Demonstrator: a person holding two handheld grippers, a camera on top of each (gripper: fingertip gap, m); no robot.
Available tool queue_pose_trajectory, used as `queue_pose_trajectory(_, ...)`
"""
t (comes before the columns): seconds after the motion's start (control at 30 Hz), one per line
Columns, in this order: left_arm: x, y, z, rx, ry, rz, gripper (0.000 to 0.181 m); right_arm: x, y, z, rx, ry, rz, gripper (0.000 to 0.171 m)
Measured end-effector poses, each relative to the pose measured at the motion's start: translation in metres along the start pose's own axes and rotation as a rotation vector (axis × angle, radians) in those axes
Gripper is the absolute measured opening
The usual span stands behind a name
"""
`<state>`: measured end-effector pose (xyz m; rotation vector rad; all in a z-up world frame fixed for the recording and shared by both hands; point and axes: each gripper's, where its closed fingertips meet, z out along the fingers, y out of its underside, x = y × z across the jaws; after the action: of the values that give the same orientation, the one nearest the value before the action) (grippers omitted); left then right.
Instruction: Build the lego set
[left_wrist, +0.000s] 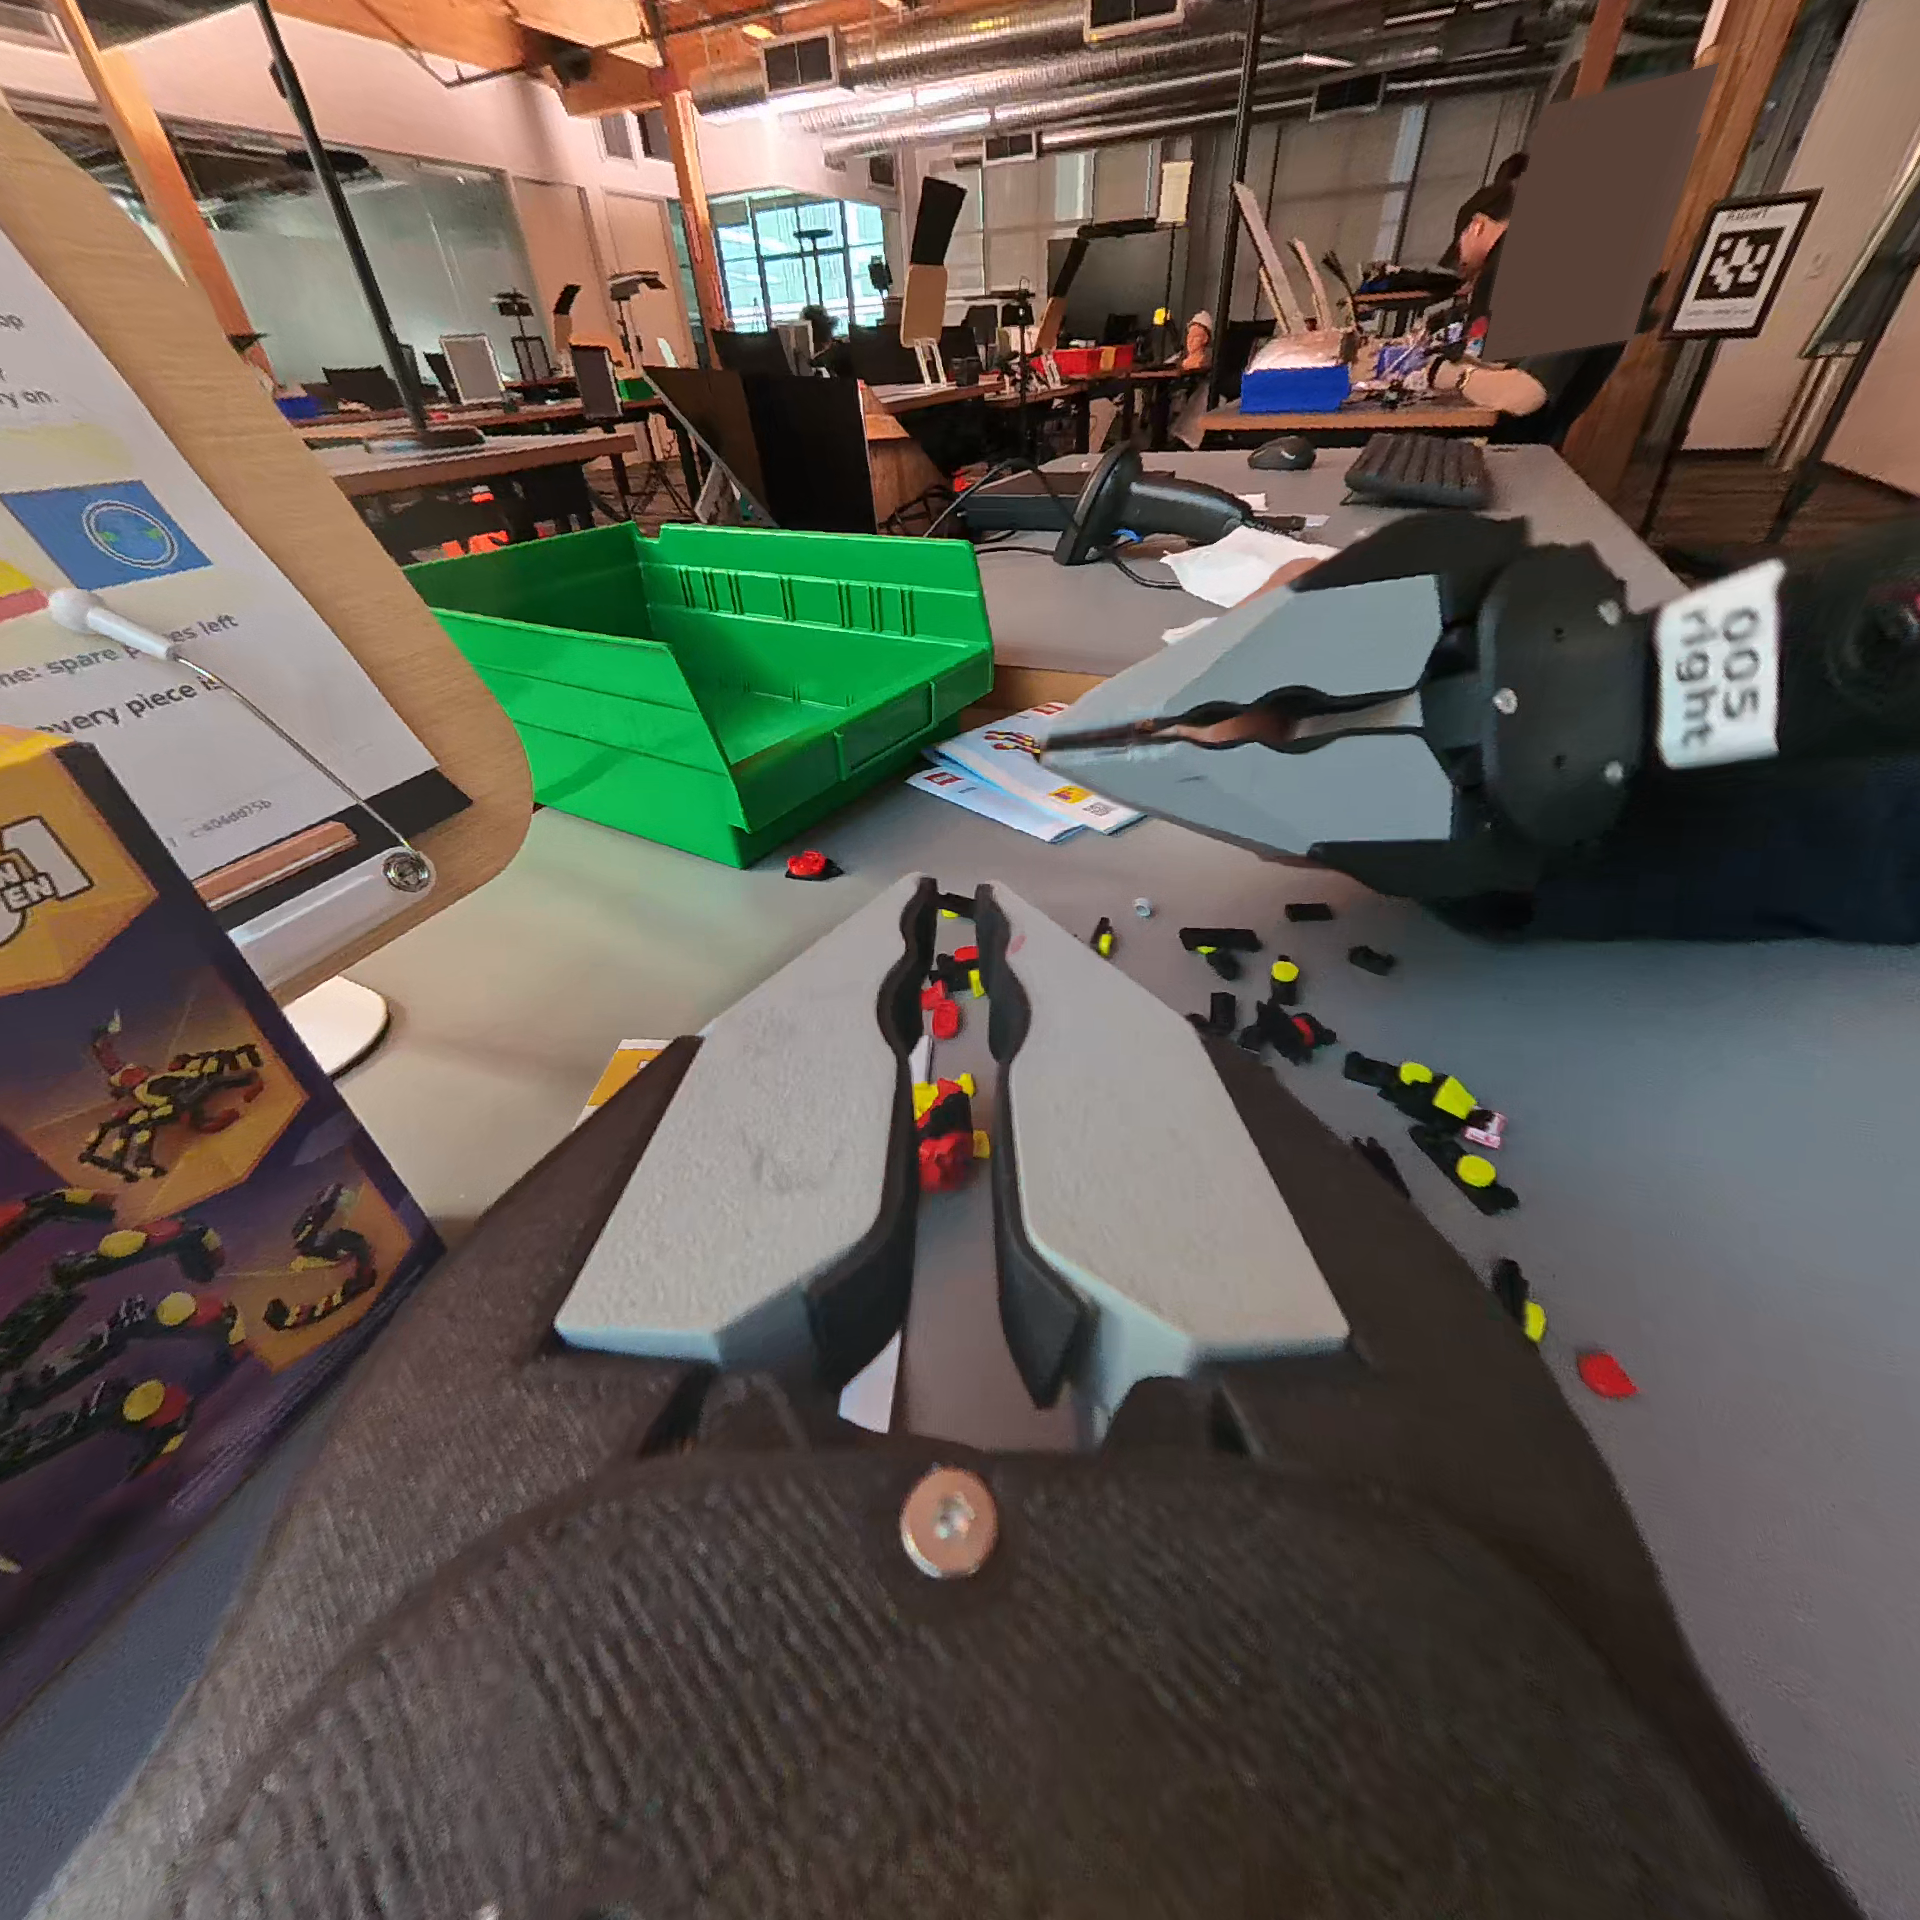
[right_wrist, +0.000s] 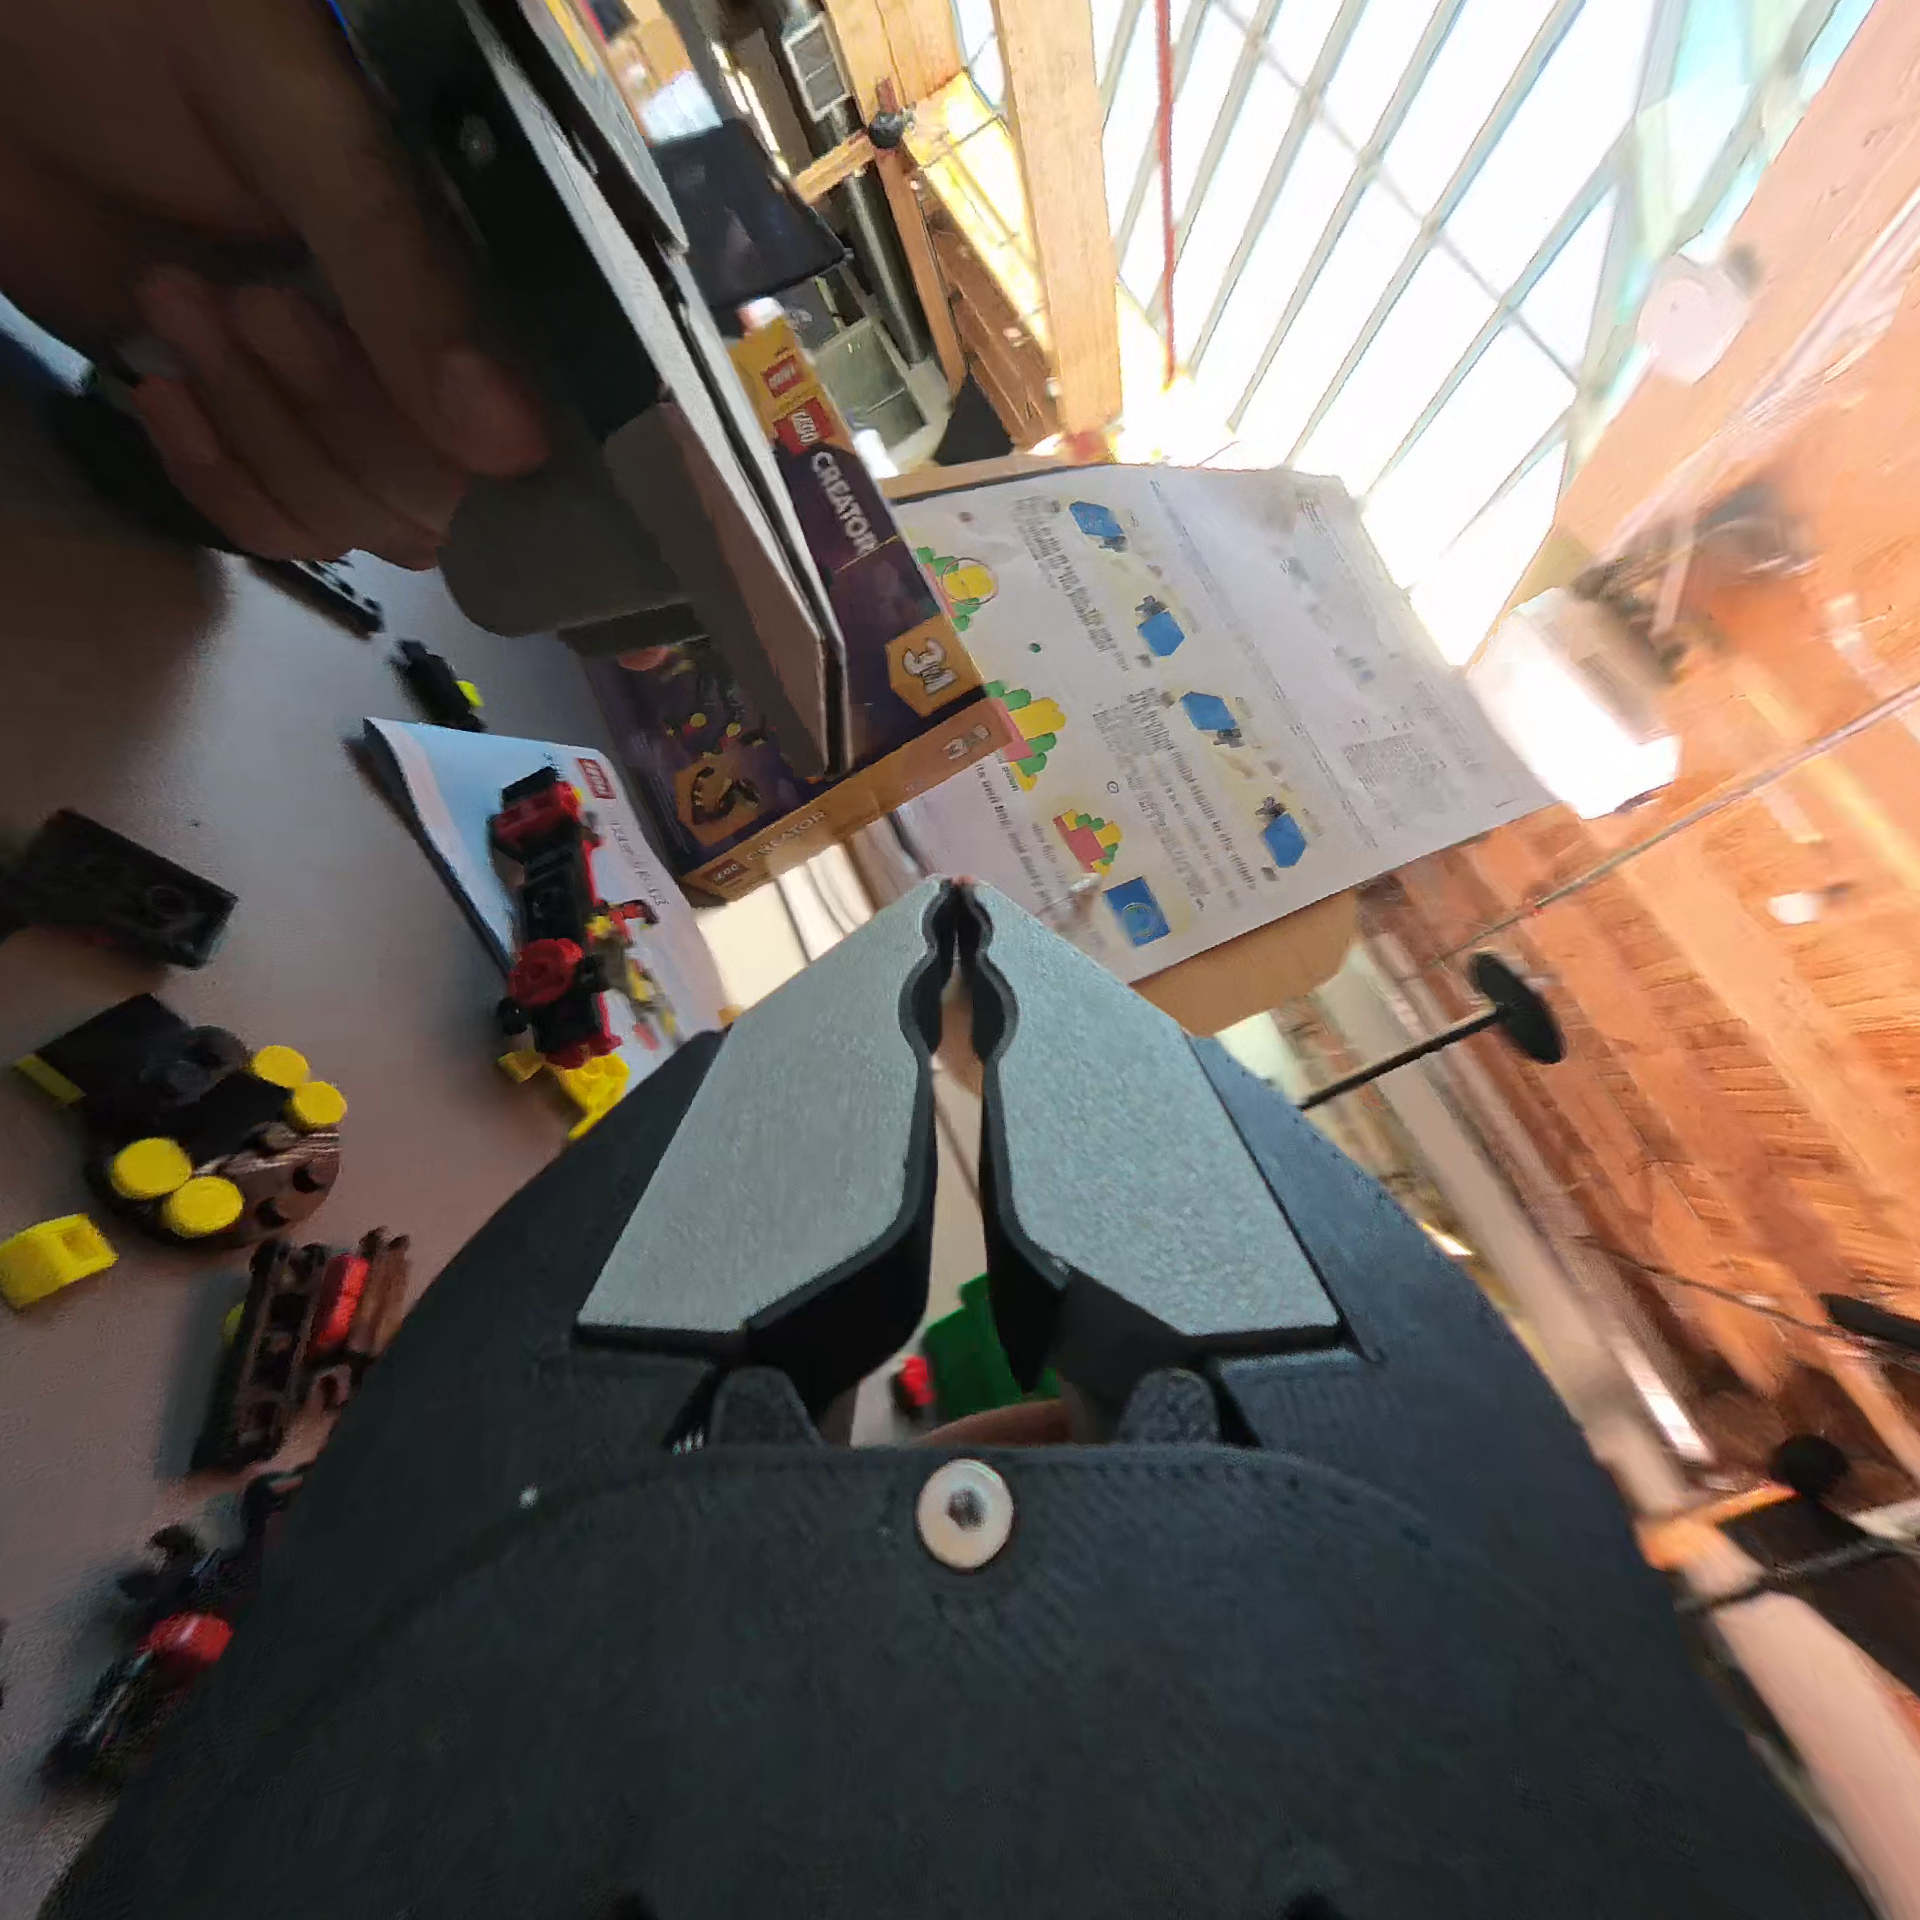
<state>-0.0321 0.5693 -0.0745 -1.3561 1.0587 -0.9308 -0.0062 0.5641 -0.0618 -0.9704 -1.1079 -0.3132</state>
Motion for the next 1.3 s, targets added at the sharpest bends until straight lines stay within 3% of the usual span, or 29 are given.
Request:
queue_pose_trajectory(0.13, 0.000, 0.000, -0.001, 0.004, 0.006, -0.005, 0.002, -0.036, 0.013, -0.011, -0.024, -0.402, 0.339, 0.000)
queue_pose_trajectory(0.3, 0.001, 0.001, 0.001, -0.011, 0.005, 0.006, 0.002, -0.053, 0.012, -0.038, -0.057, -0.737, 0.624, 0.000)
queue_pose_trajectory(0.4, 0.003, 0.003, 0.002, -0.021, 0.007, 0.021, 0.002, -0.071, 0.018, -0.050, -0.139, -0.859, 0.618, 0.000)
queue_pose_trajectory(0.47, 0.004, 0.004, 0.002, -0.027, 0.009, 0.028, 0.002, -0.085, 0.029, -0.054, -0.218, -0.885, 0.529, 0.016)
queue_pose_trajectory(0.6, 0.006, 0.005, 0.003, -0.037, 0.018, 0.026, 0.002, -0.097, 0.038, -0.053, -0.278, -0.894, 0.500, 0.006)
queue_pose_trajectory(0.93, 0.007, 0.006, 0.004, -0.044, 0.021, 0.030, 0.002, -0.078, 0.034, -0.047, -0.246, -0.839, 0.569, 0.008)
queue_pose_trajectory(1.3, 0.009, 0.008, 0.005, -0.062, 0.025, 0.046, 0.003, -0.094, 0.039, -0.057, -0.268, -0.921, 0.535, 0.000)
